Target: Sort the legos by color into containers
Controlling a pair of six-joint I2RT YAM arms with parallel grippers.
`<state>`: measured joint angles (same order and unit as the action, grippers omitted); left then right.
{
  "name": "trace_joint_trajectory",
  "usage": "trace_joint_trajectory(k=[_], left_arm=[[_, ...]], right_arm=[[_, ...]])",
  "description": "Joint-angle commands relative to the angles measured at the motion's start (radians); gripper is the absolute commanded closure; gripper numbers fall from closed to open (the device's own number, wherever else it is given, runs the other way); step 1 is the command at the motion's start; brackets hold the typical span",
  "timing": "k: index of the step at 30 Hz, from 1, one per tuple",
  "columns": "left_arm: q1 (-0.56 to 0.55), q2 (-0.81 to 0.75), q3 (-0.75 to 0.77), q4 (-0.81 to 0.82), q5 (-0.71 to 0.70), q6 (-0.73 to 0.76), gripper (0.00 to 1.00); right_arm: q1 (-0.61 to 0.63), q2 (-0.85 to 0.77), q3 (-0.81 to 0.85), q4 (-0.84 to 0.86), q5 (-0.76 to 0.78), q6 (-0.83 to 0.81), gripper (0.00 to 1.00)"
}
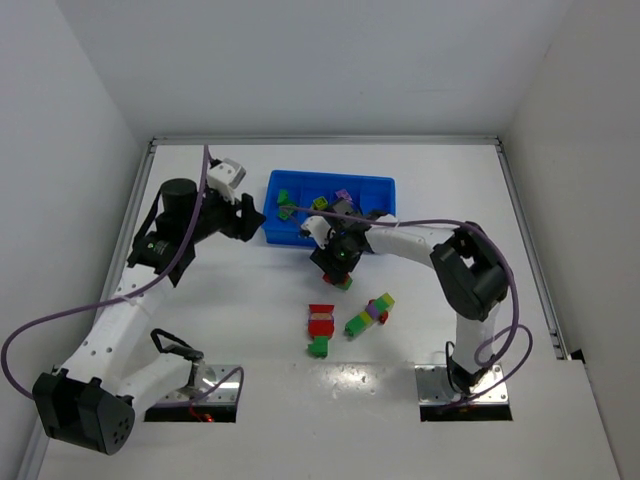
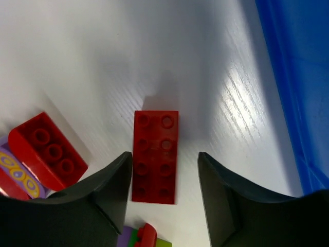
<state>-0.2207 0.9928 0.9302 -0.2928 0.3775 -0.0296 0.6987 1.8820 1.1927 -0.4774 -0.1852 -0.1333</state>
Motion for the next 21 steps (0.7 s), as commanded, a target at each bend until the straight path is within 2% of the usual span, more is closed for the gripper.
trace_joint_trajectory(k=[1, 3, 4, 7, 11, 13, 14, 15, 16, 17, 18, 19, 21], left_arm=[[0.011, -0.017, -0.001, 0.014, -0.006, 0.02, 0.32], [0.011, -0.017, -0.01, 0.014, -0.006, 0.02, 0.32], [0.011, -0.017, -0.01, 0.014, -0.015, 0.02, 0.32], [0.011, -0.017, -0.019, 0.014, -0.015, 0.02, 0.32], [0.03, -0.026, -0.063, 0.014, 0.072, 0.003, 0.32], [0.064, -0.026, -0.102, 0.014, 0.255, -0.007, 0.32], [0.075, -0.026, -0.113, 0.029, 0.42, -0.007, 0.32], [0.075, -0.026, -0.113, 0.029, 0.495, -0.007, 0.32], [0.087, -0.017, -0.122, 0.058, 0.556, -0.057, 0.32], [0.087, -0.017, -0.131, 0.116, 0.608, -0.084, 0.32], [0.087, -0.005, -0.131, 0.15, 0.685, -0.114, 0.32], [0.087, 0.007, -0.14, 0.225, 0.717, -0.183, 0.32], [0.087, 0.024, -0.156, 0.3, 0.794, -0.254, 0.32]], right_arm=[[0.008, 0.037, 0.059, -0.012, 0.02, 0.003, 0.47], [0.008, 0.049, 0.07, -0.024, 0.02, 0.003, 0.52], [0.008, 0.049, 0.07, -0.024, 0.02, -0.006, 0.61], [0.008, 0.049, 0.07, -0.024, 0.0, -0.006, 0.79], [-0.011, 0.008, 0.093, -0.046, -0.086, 0.014, 0.89], [-0.04, -0.027, 0.125, -0.061, -0.199, 0.047, 0.91], [-0.056, -0.037, 0.137, -0.075, -0.324, 0.075, 0.92], [-0.071, -0.047, 0.149, -0.075, -0.395, 0.09, 0.92], [-0.106, -0.06, 0.171, -0.075, -0.477, 0.106, 0.92], [-0.125, -0.06, 0.171, -0.075, -0.654, 0.127, 0.92], [-0.157, -0.06, 0.182, -0.023, -0.743, 0.183, 0.92], [-0.166, -0.06, 0.182, 0.015, -0.898, 0.222, 0.92], [-0.166, -0.06, 0.197, 0.103, -0.996, 0.353, 0.92]])
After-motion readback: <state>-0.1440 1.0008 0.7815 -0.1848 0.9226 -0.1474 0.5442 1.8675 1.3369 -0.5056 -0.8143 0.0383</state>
